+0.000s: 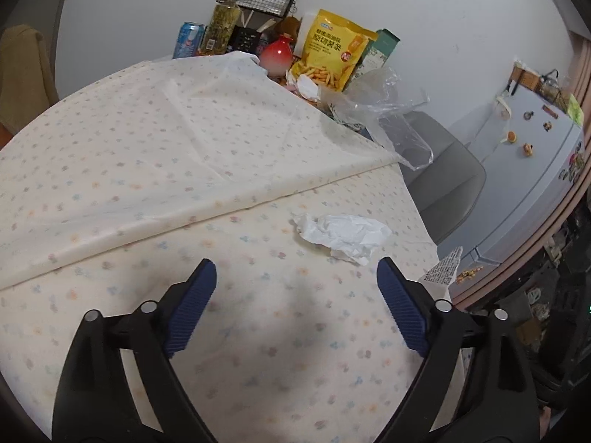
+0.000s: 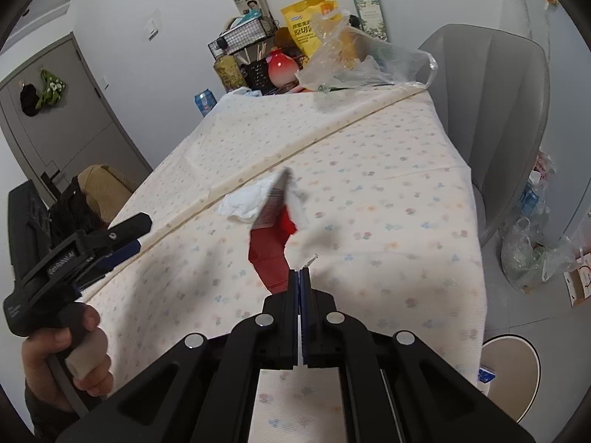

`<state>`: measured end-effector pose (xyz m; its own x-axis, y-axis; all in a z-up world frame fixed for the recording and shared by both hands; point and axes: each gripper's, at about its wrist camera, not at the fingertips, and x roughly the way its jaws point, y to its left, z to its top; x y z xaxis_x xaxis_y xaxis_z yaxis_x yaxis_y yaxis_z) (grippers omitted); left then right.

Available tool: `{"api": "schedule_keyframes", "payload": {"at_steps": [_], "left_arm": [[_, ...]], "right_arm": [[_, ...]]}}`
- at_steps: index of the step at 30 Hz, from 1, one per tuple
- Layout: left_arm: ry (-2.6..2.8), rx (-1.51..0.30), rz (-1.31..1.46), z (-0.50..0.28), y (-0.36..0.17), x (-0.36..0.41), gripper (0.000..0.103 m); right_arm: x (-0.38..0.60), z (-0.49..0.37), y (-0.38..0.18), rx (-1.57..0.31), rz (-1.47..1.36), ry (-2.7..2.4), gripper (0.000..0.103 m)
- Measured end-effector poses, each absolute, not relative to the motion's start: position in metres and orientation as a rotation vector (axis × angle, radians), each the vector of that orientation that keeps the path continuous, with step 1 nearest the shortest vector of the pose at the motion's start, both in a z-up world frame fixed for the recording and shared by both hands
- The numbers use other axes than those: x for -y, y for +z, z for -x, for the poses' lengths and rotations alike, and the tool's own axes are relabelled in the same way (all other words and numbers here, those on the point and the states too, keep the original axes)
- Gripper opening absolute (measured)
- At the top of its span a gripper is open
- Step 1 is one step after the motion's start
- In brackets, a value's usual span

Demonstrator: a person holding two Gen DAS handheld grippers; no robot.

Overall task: Collect trash
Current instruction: 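Grasp the red-and-white paper wrapper with the right tool, then lower the left tool onto the crumpled white tissue and close it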

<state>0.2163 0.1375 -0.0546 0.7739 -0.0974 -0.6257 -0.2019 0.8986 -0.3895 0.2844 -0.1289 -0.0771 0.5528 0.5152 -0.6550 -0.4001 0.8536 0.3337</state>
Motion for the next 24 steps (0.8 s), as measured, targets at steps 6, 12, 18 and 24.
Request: {"api": "schedule_keyframes", "payload": {"at_steps": [6, 12, 18, 24], "left_arm": [[0.052, -0.747, 0.372, -0.253, -0.06, -0.104, 0.096], [0.073, -0.771, 0.33, -0.281, -0.069, -0.08, 0.096], [0.097, -0.797, 0.284, -0.308, -0.078, -0.068, 0.096], [0.121, -0.796, 0.285, -0.324, -0.083, -0.07, 0.082]], "right_arm": [[0.158, -0.289, -0.075, -0.808, -0.225, 0.51, 0.002], [0.181, -0.293, -0.075, -0.804, -0.278, 0.503, 0.002], [0.199, -0.297, -0.079, -0.804, -0.332, 0.508, 0.002], [0.204, -0.302, -0.083, -0.811, -0.344, 0.516, 0.002]]}}
